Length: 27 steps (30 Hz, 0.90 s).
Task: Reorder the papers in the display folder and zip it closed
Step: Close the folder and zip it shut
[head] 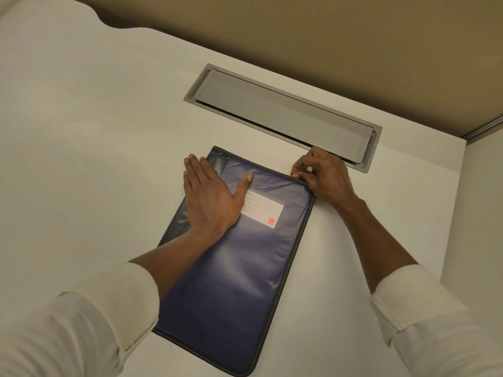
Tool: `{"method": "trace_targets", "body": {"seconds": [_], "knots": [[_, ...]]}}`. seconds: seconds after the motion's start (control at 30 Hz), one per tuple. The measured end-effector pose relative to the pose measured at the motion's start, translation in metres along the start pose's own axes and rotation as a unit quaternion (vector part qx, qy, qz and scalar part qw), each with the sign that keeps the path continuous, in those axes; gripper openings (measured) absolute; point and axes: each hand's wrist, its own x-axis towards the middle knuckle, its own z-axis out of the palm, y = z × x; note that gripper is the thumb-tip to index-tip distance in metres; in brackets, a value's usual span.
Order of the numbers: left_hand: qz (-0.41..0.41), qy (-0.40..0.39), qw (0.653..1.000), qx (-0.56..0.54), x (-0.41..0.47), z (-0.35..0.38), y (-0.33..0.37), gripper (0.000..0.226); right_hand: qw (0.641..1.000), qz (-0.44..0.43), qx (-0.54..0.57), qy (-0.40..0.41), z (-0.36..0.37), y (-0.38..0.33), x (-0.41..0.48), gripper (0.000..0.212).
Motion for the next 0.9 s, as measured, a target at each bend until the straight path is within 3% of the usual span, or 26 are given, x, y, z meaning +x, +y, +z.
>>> {"method": "trace_targets", "body": {"seconds": [0.9], "knots": [[-0.009, -0.016, 1.0, 0.007, 0.003, 0.004, -0.001, 0.124, 0.993, -0.092, -0.013, -0.07, 0.015, -0.04, 0.051, 0.006]]}}
